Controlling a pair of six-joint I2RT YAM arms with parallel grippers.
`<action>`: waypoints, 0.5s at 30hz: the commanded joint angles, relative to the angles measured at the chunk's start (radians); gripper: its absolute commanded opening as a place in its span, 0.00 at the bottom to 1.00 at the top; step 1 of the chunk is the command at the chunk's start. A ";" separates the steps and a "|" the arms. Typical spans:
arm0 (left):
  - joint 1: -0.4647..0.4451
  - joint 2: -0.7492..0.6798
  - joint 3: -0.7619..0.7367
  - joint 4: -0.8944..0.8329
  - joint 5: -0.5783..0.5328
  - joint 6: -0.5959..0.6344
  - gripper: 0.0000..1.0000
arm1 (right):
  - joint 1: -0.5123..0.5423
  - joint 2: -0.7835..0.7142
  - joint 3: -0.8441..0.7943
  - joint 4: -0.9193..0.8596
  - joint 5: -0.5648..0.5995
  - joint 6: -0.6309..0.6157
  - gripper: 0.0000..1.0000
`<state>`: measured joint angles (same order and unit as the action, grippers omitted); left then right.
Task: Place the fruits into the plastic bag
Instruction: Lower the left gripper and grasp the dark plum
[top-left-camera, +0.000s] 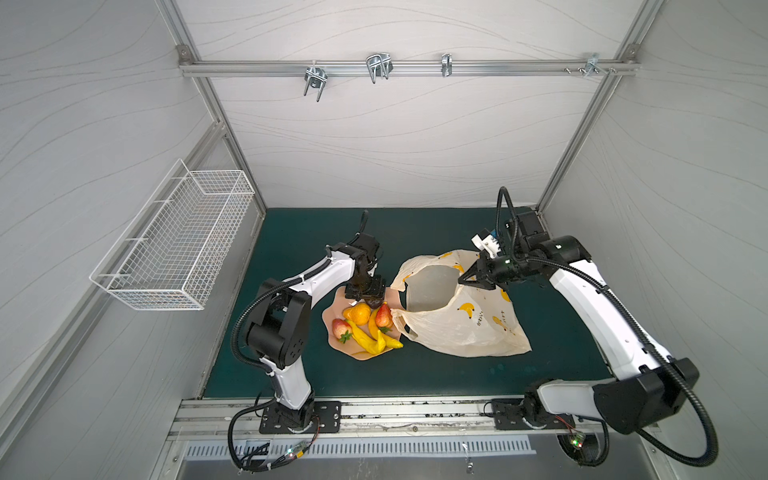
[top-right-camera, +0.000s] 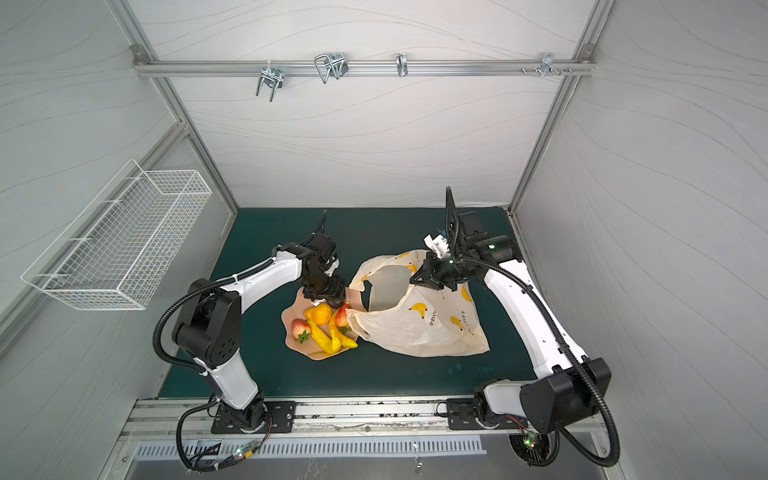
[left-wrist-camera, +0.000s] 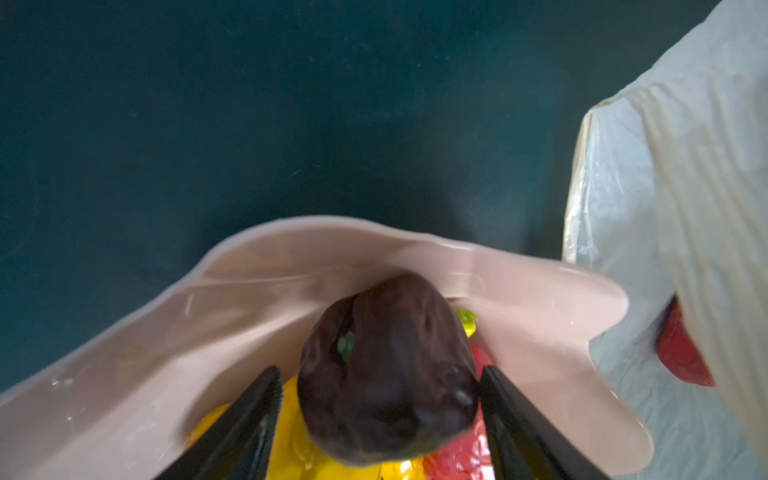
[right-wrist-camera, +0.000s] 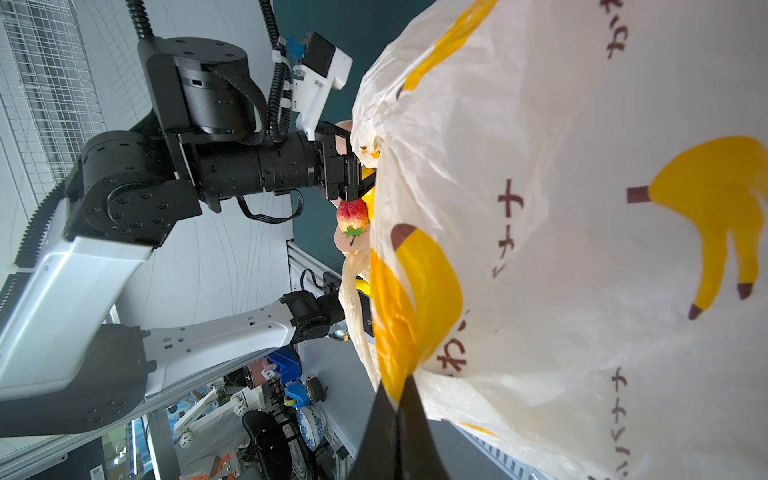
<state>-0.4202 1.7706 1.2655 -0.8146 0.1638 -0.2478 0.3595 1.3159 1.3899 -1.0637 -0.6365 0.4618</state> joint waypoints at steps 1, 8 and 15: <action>-0.008 0.022 0.042 0.016 -0.006 -0.013 0.75 | -0.005 -0.004 0.003 -0.009 -0.003 -0.009 0.00; -0.008 0.023 0.038 0.011 -0.013 -0.009 0.66 | -0.005 -0.003 0.002 -0.006 -0.006 -0.011 0.00; -0.007 -0.003 0.040 -0.004 -0.013 -0.009 0.51 | -0.005 0.000 0.014 -0.009 -0.009 -0.015 0.00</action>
<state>-0.4248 1.7840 1.2659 -0.8120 0.1638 -0.2581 0.3595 1.3159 1.3899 -1.0634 -0.6369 0.4614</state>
